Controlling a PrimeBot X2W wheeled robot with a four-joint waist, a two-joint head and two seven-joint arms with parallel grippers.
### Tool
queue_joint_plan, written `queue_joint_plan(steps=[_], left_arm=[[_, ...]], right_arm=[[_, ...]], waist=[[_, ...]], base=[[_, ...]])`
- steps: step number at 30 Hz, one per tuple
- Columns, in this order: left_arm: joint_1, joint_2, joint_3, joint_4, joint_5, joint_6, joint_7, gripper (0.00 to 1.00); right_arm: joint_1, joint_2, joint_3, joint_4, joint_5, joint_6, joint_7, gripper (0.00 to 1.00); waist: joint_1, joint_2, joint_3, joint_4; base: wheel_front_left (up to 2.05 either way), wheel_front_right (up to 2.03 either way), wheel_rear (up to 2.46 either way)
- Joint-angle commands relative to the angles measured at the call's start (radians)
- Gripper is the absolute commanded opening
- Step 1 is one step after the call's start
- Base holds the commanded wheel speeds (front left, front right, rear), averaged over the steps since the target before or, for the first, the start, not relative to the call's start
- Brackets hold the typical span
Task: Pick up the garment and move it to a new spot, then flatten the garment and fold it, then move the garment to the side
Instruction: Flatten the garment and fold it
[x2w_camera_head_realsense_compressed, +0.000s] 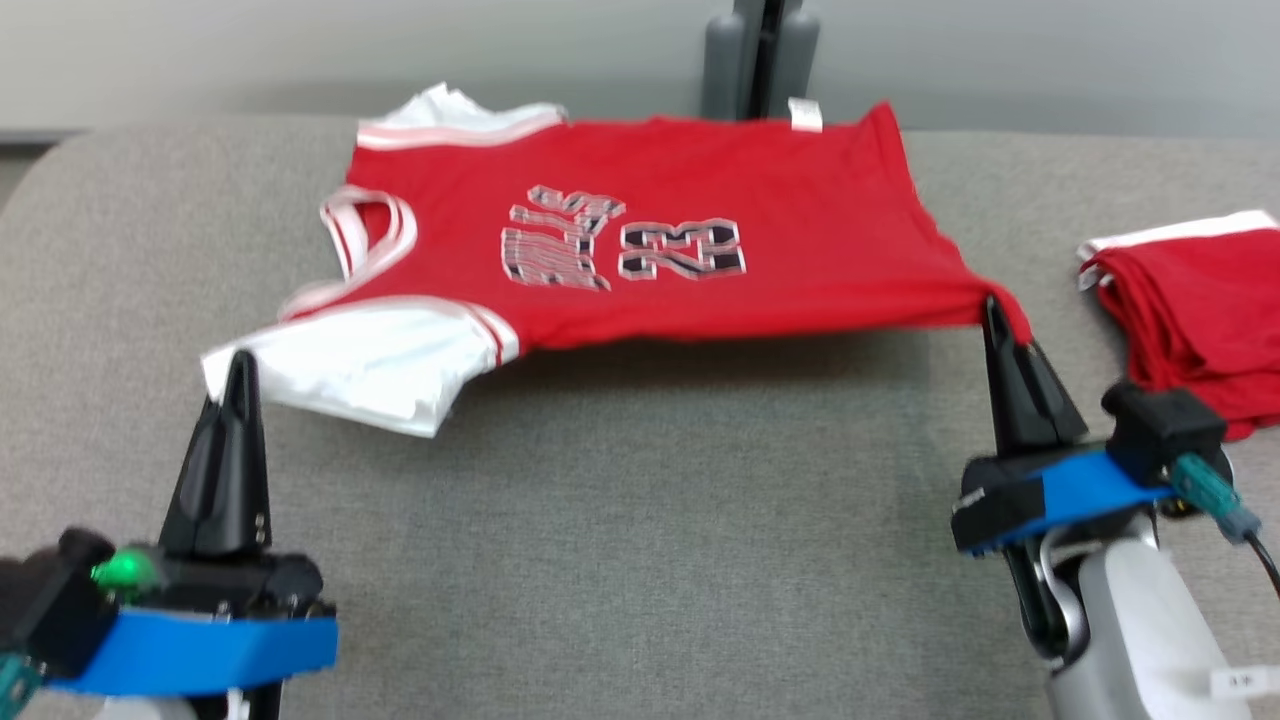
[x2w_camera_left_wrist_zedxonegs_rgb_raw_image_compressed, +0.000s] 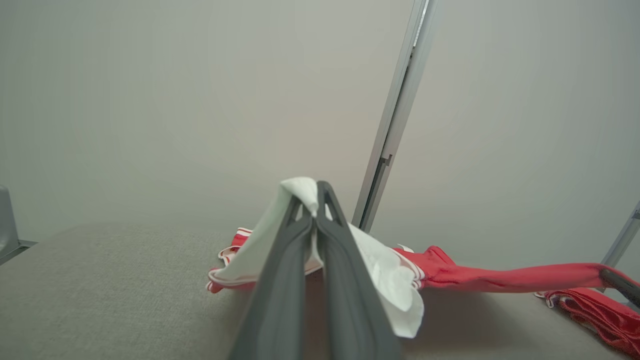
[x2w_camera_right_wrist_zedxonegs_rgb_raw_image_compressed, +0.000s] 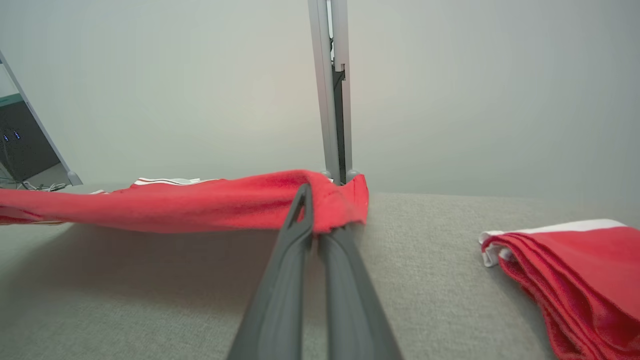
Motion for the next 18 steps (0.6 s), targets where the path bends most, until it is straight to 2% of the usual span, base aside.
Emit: queue_joint_plan(steps=[1, 6, 11, 14, 18], left_arm=[[0.025, 0.01, 0.009, -0.022, 0.0, 0.01, 0.005, 0.0], [0.19, 0.035, 0.02, -0.155, 0.009, 0.063, 0.05, 0.0], [0.296, 0.045, 0.015, -0.248, 0.002, 0.095, 0.098, 0.0], [0.313, 0.041, 0.002, -0.235, -0.011, 0.089, 0.112, 0.0], [0.289, 0.032, -0.027, -0.149, -0.017, 0.067, 0.106, 0.0]], right_arm=[[0.038, -0.003, -0.001, -0.028, 0.008, 0.0, 0.009, 0.0], [0.223, -0.003, -0.019, -0.228, 0.017, 0.0, 0.094, 0.0], [0.359, -0.002, -0.027, -0.378, 0.041, 0.0, 0.199, 0.0], [0.388, -0.003, -0.037, -0.389, 0.04, 0.0, 0.238, 0.0], [0.383, -0.002, -0.038, -0.339, 0.004, 0.0, 0.273, 0.0]], waist=[[0.0005, -0.0001, -0.049, -0.04], [0.0005, -0.0001, -0.106, -0.047], [0.0005, -0.0001, -0.117, -0.042], [0.0005, -0.0001, -0.114, -0.036], [0.0005, -0.0001, -0.108, -0.03]], base=[[0.0, 0.0, 0.0], [0.0, 0.0, 0.0], [0.0, 0.0, 0.0], [0.0, 0.0, 0.0], [0.0, 0.0, 0.0]])
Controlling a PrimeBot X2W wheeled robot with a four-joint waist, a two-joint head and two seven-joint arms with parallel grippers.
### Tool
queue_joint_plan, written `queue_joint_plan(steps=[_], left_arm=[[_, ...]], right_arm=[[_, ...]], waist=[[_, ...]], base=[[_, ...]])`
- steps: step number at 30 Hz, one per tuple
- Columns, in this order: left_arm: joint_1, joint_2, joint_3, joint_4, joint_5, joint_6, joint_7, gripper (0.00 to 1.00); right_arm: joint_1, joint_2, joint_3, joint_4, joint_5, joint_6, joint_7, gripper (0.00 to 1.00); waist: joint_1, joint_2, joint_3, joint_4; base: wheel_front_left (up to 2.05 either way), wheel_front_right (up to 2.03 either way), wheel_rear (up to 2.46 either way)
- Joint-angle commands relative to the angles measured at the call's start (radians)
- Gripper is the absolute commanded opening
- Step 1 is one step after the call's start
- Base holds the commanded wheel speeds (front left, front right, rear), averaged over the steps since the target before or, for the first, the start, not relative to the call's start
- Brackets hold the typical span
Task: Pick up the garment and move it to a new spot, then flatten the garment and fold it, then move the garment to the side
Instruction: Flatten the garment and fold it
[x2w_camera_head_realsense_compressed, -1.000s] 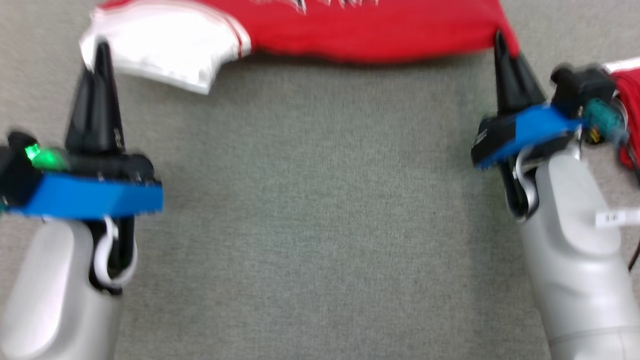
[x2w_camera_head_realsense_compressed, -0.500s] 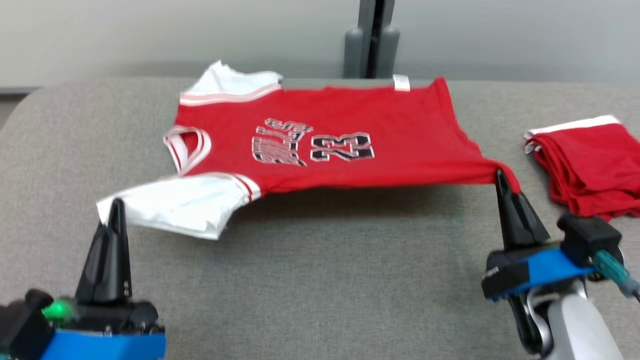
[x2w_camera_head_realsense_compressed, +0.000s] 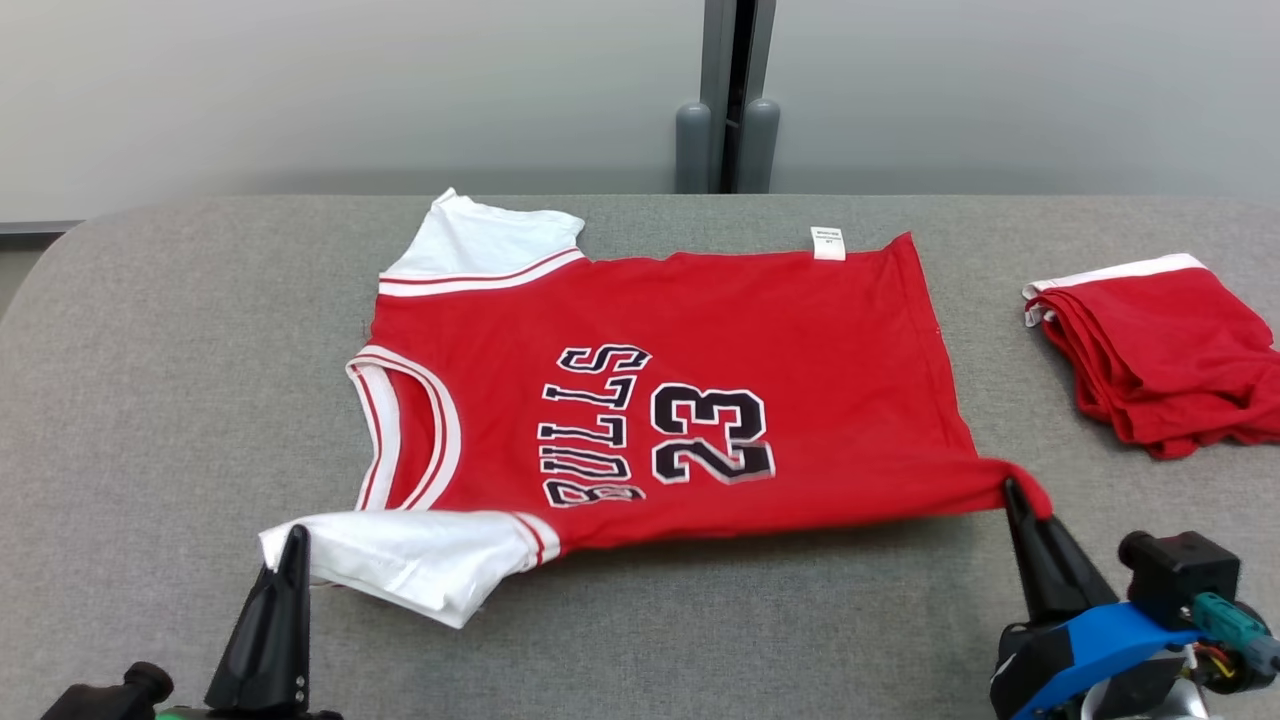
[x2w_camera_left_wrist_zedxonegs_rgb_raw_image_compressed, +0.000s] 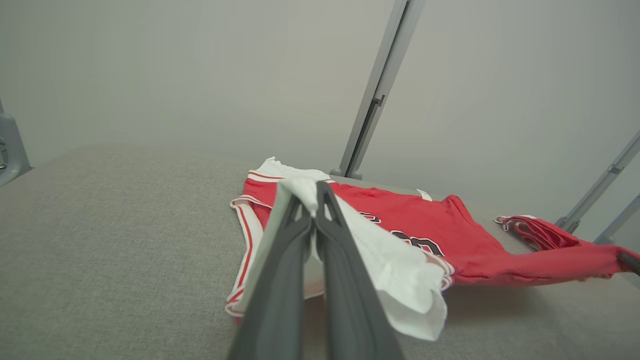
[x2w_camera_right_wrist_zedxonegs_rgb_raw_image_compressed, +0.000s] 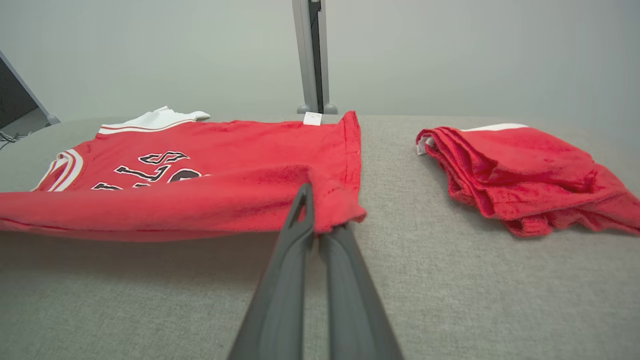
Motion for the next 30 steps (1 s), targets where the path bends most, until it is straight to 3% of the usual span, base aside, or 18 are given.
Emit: queue_joint_plan(steps=[1, 14, 24, 30], left_arm=[[-0.025, -0.008, -0.005, 0.017, -0.006, -0.006, -0.008, 0.0], [-0.165, -0.007, -0.057, 0.198, 0.038, -0.04, -0.012, 0.0], [-0.43, -0.022, -0.098, 0.374, 0.054, -0.088, 0.027, 0.0], [-0.576, -0.032, -0.108, 0.536, 0.047, -0.114, 0.027, 0.0]], right_arm=[[-0.003, -0.002, 0.003, 0.015, 0.005, 0.0, 0.005, 0.0], [-0.073, -0.002, 0.007, 0.147, -0.016, 0.0, 0.087, 0.0], [-0.227, -0.002, -0.009, 0.212, -0.049, 0.0, 0.254, 0.0], [-0.339, -0.002, -0.036, 0.298, -0.065, 0.0, 0.27, 0.0]], waist=[[0.0001, 0.0, 0.003, 0.002], [0.0001, 0.0, 0.024, 0.005], [0.0001, 0.0, 0.074, 0.002], [0.0001, 0.0, 0.114, -0.008]], base=[[0.0, 0.0, 0.0], [0.0, 0.0, 0.0], [0.0, 0.0, 0.0], [0.0, 0.0, 0.0]])
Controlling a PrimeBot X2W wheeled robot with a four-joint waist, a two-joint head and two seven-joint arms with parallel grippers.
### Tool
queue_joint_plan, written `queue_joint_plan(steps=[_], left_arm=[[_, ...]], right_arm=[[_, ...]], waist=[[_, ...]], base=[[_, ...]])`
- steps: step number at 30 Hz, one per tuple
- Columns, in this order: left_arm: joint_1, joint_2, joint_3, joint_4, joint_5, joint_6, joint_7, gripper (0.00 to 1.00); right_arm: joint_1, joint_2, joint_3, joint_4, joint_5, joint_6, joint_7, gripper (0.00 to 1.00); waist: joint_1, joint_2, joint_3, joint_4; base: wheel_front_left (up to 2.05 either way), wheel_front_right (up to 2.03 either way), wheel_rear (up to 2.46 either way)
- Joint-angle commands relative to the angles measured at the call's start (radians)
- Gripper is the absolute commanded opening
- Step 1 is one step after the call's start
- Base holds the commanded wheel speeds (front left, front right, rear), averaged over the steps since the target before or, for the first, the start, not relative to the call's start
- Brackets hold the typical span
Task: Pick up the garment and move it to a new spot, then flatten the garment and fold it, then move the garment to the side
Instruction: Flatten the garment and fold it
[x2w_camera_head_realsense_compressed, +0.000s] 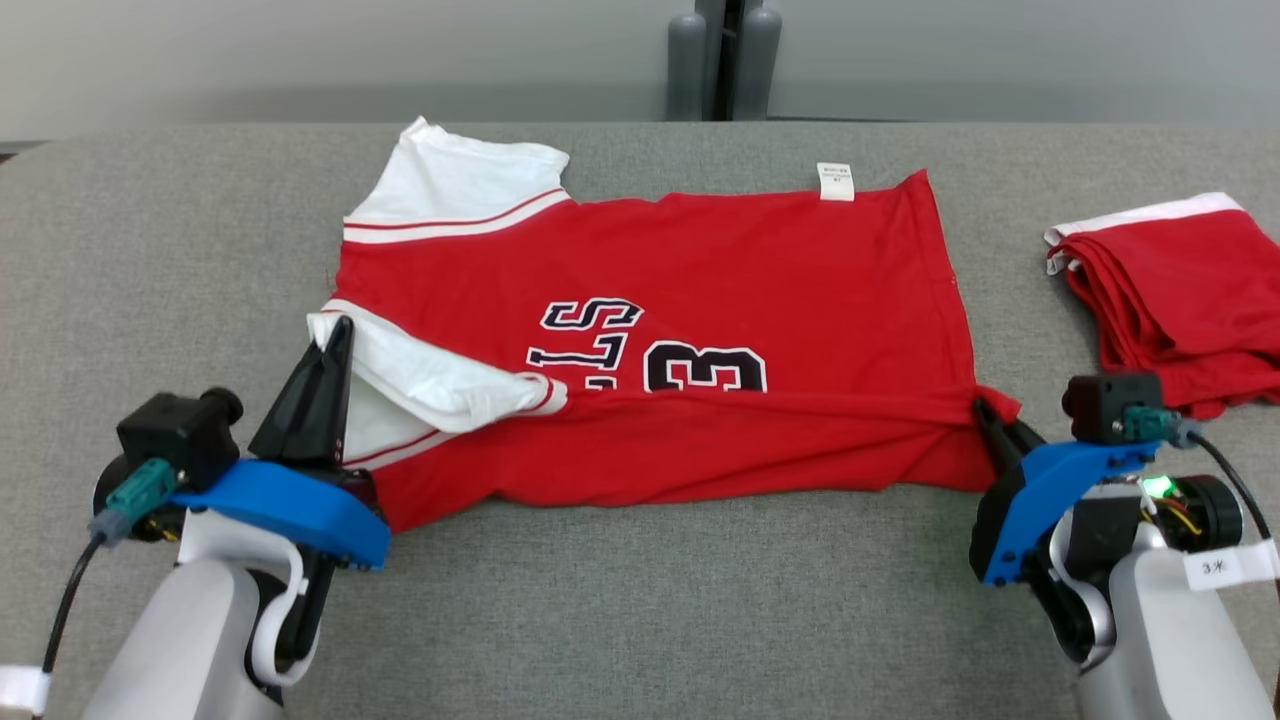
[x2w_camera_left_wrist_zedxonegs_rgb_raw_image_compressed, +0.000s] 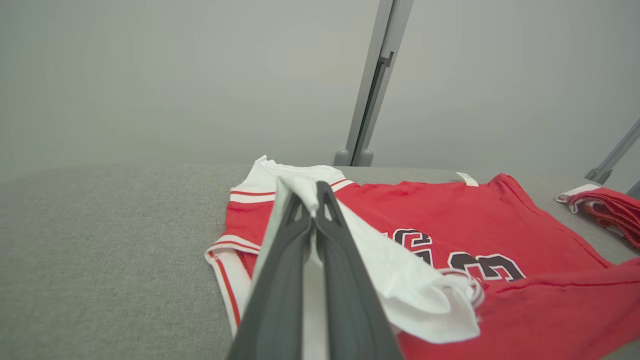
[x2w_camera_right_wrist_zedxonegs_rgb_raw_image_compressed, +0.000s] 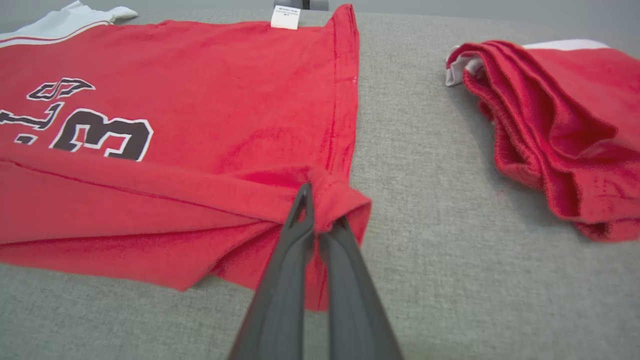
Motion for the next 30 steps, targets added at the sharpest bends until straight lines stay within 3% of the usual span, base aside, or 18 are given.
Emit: queue_joint_plan(steps=[1, 3, 6, 7, 8, 9, 10, 11, 12, 21, 30], left_arm=[[-0.04, -0.003, 0.002, 0.031, -0.004, -0.005, -0.01, 0.0], [-0.072, -0.008, -0.001, 0.079, -0.005, -0.011, -0.023, 0.0], [-0.11, -0.02, -0.006, 0.144, -0.009, -0.016, -0.037, 0.0], [-0.122, -0.023, -0.005, 0.168, -0.011, -0.016, -0.042, 0.0], [-0.131, -0.027, -0.006, 0.186, -0.012, -0.017, -0.047, 0.0], [-0.14, -0.031, -0.007, 0.202, -0.011, -0.019, -0.057, 0.12], [-0.147, -0.035, -0.008, 0.215, -0.009, -0.019, -0.069, 0.44], [-0.153, -0.038, -0.007, 0.227, -0.007, -0.018, -0.083, 0.88], [-0.157, -0.041, -0.005, 0.238, -0.007, -0.019, -0.096, 1.0], [-0.147, -0.064, 0.004, 0.274, 0.002, -0.03, -0.155, 1.0], [0.001, -0.054, 0.042, 0.204, -0.028, -0.025, -0.157, 1.0]], right_arm=[[-0.033, -0.002, -0.006, 0.022, -0.01, 0.0, -0.011, 0.0], [-0.065, -0.002, -0.011, 0.054, -0.012, 0.0, -0.025, 0.0], [-0.104, -0.002, -0.006, 0.1, -0.005, 0.0, -0.059, 0.3], [-0.115, -0.002, -0.002, 0.113, 0.002, 0.0, -0.074, 0.46], [-0.124, -0.002, 0.006, 0.125, 0.004, 0.0, -0.089, 0.91], [-0.132, -0.002, 0.01, 0.138, 0.01, 0.0, -0.106, 1.0], [-0.136, -0.002, 0.015, 0.147, 0.015, 0.0, -0.121, 1.0], [-0.14, -0.002, 0.019, 0.155, 0.018, 0.0, -0.141, 1.0], [-0.142, -0.002, 0.021, 0.164, 0.02, 0.0, -0.157, 1.0], [-0.091, -0.002, 0.024, 0.15, 0.041, 0.0, -0.279, 1.0], [0.011, -0.002, 0.021, 0.042, 0.048, 0.0, -0.315, 1.0]], waist=[[-0.0001, 0.0, 0.01, 0.0], [-0.0001, 0.0, 0.021, -0.001], [-0.0001, 0.0, 0.033, -0.004], [-0.0001, 0.0, 0.036, -0.004], [-0.0001, 0.0, 0.038, -0.004], [-0.0001, 0.0, 0.041, -0.004], [-0.0001, 0.0, 0.042, -0.004], [-0.0001, 0.0, 0.043, -0.003], [-0.0001, 0.0, 0.043, -0.002], [-0.0001, 0.0, 0.025, 0.004], [-0.0001, 0.0, -0.019, 0.012]], base=[[0.0, 0.0, 0.0], [0.0, 0.0, 0.0], [0.0, 0.0, 0.0], [0.0, 0.0, 0.0], [0.0, 0.0, 0.0], [0.0, 0.0, 0.0], [0.0, 0.0, 0.0], [0.0, 0.0, 0.0], [0.0, 0.0, 0.0], [0.0, 0.0, 0.0], [0.0, 0.0, 0.0]])
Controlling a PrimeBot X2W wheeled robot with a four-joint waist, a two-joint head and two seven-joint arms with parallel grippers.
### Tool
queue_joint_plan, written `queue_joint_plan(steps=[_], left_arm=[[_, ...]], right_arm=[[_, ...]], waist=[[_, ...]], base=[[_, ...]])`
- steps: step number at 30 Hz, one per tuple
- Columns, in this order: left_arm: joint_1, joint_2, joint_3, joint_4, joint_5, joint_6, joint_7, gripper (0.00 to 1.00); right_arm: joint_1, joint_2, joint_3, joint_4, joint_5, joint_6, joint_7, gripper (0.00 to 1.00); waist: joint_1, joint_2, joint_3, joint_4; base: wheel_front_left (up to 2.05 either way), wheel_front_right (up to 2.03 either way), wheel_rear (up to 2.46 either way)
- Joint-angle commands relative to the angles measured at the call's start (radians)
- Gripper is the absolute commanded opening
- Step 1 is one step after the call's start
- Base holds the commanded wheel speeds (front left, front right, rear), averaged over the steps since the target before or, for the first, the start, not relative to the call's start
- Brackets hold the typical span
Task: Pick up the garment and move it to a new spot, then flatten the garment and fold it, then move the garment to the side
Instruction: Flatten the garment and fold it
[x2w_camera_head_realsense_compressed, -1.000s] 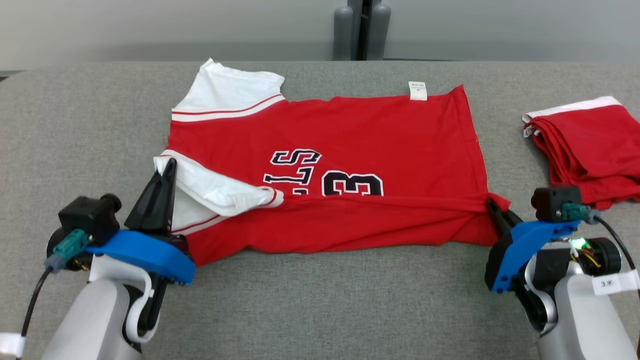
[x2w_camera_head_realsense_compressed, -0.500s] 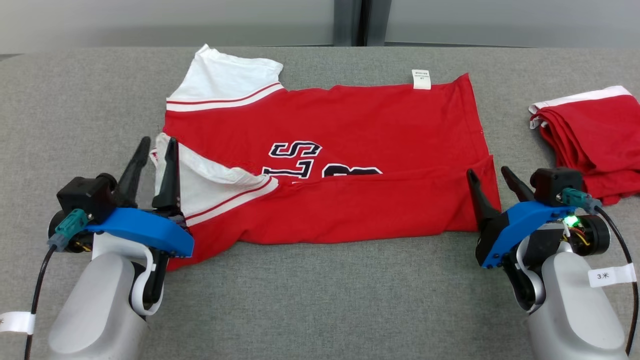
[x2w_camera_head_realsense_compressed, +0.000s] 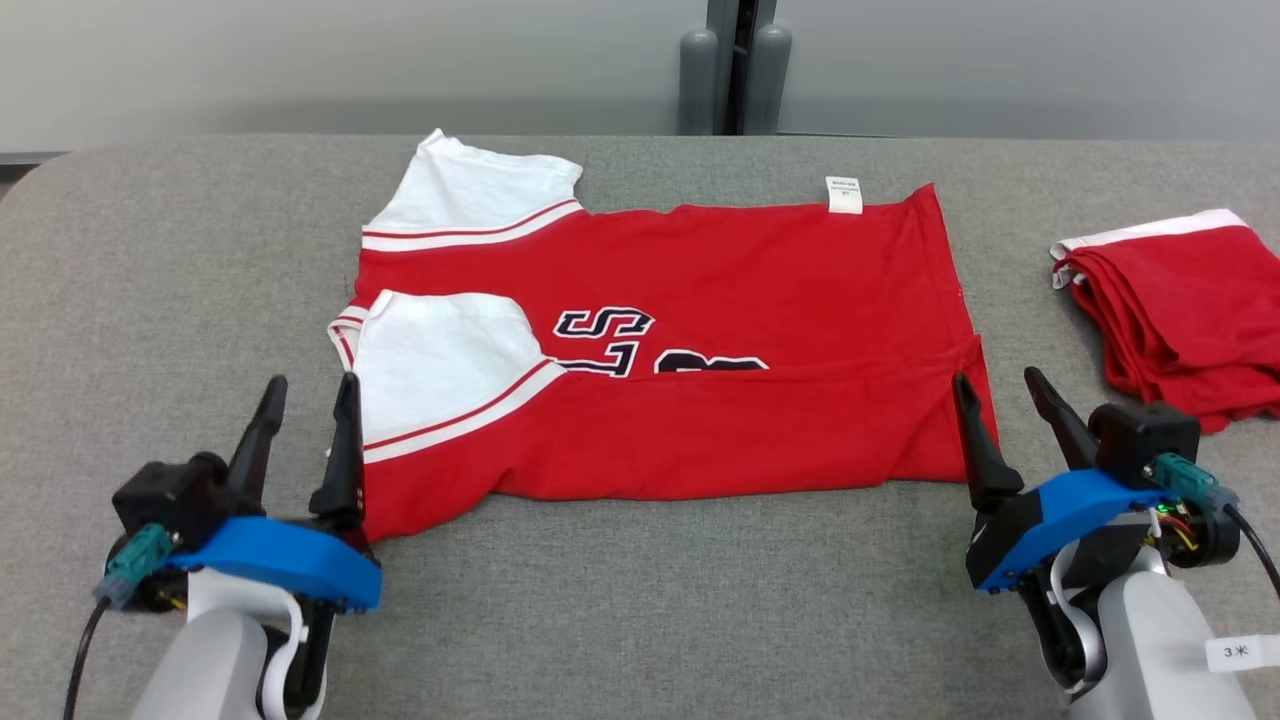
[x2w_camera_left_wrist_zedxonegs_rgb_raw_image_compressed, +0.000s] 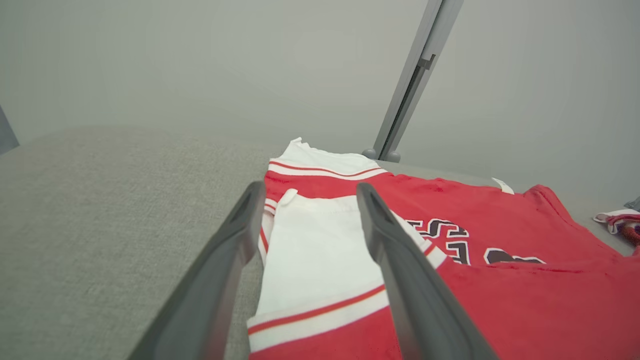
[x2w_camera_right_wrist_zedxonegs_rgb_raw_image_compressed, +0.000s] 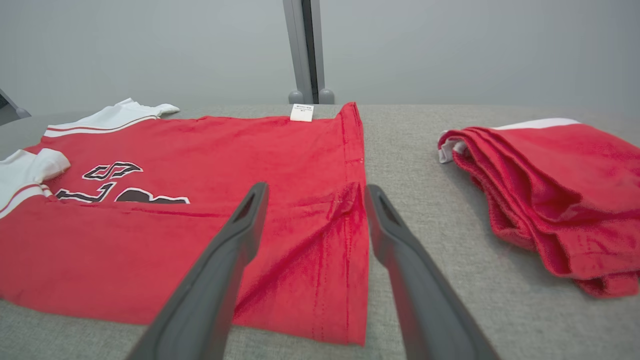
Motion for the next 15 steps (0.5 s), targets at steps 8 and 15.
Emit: queue_joint_plan(steps=[8, 15], left_arm=[[0.157, -0.002, 0.01, -0.068, -0.088, 0.048, 0.158, 1.0], [0.178, -0.013, 0.034, -0.085, -0.183, 0.066, 0.287, 1.0]], right_arm=[[0.081, -0.002, -0.016, -0.046, 0.008, 0.0, 0.018, 1.0], [0.087, -0.002, -0.022, -0.059, -0.003, 0.0, 0.036, 1.0]], waist=[[-0.0001, 0.0, -0.015, 0.013], [-0.0001, 0.0, 0.004, 0.007]], base=[[0.0, 0.0, 0.0], [0.0, 0.0, 0.0]])
